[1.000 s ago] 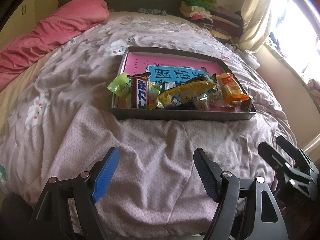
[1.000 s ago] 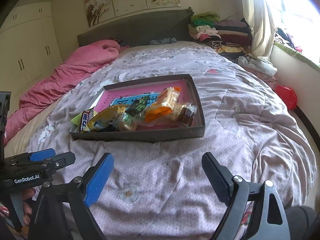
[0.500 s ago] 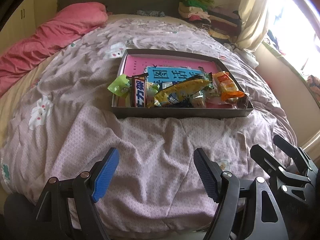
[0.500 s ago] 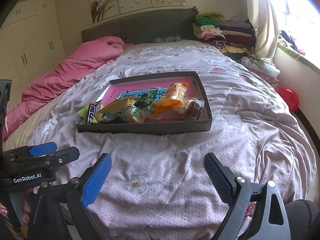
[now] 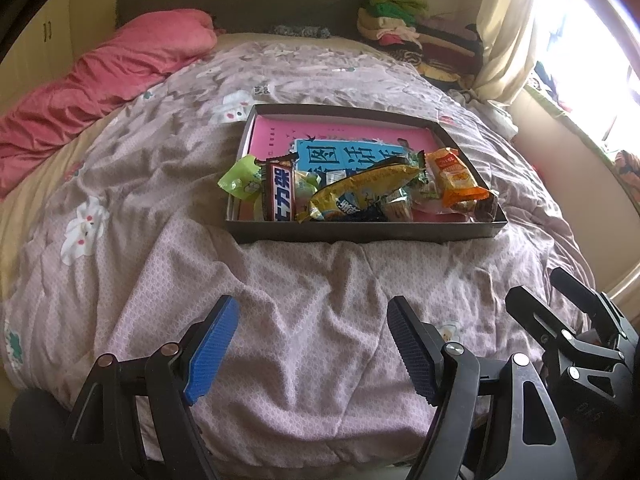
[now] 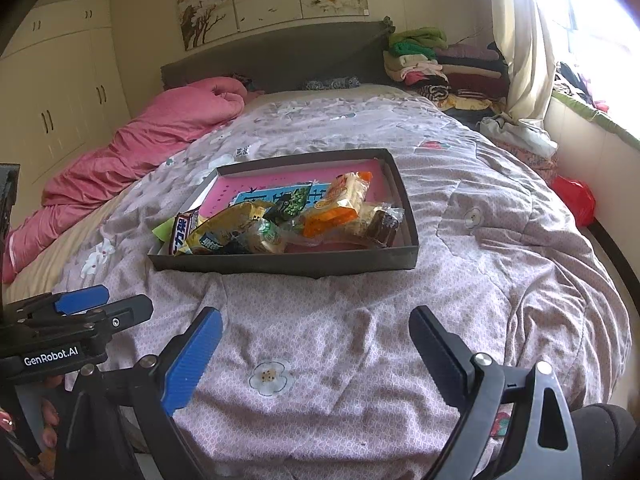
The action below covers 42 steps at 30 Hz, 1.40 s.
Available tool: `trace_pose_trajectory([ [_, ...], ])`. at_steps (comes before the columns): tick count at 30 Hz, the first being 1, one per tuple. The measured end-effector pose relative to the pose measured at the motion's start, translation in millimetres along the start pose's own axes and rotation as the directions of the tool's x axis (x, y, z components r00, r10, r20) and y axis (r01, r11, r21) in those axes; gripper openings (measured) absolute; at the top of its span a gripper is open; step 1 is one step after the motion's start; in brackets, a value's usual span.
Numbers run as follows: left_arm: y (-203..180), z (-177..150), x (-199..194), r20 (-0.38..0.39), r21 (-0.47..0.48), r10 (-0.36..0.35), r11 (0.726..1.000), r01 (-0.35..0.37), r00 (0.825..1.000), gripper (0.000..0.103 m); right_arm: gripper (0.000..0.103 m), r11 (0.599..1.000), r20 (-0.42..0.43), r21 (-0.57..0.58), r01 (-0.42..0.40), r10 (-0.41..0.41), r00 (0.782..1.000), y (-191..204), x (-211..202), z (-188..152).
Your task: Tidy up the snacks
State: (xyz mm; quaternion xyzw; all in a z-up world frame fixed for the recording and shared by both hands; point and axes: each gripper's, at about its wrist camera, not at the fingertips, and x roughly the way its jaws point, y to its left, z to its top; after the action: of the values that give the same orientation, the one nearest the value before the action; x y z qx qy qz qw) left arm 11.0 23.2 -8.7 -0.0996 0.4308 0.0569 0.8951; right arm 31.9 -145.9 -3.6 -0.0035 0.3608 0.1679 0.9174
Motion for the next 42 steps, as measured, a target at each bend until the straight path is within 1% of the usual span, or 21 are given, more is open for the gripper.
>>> trace_pose_trajectory([
  [11,0.0,1.6,-1.5,0.009,0.004,0.006,1.0,-0.006,1.0,0.078,0.096,1.0,0.002,0.0,0.0,0.0,1.0,0.2,0.2,0.5],
  [15,0.8,2.0,-0.8,0.008,0.006,0.008,1.0,-0.008,1.0,0.078,0.096,1.0,-0.011,-0.005,0.001,-0.001,1.0,1.7,2.4,1.1],
  [38,4.0,2.5,-1.1,0.008,0.001,0.014,1.0,-0.014,1.0,0.078,0.096,1.0,-0.008,-0.003,0.0,0.0,1.0,0.9,2.4,1.5],
  [42,3.7,2.8,-1.8,0.01,0.008,0.024,1.0,-0.024,1.0,0.078,0.096,1.0,-0.003,-0.005,0.001,-0.001,1.0,0.9,2.9,1.0],
])
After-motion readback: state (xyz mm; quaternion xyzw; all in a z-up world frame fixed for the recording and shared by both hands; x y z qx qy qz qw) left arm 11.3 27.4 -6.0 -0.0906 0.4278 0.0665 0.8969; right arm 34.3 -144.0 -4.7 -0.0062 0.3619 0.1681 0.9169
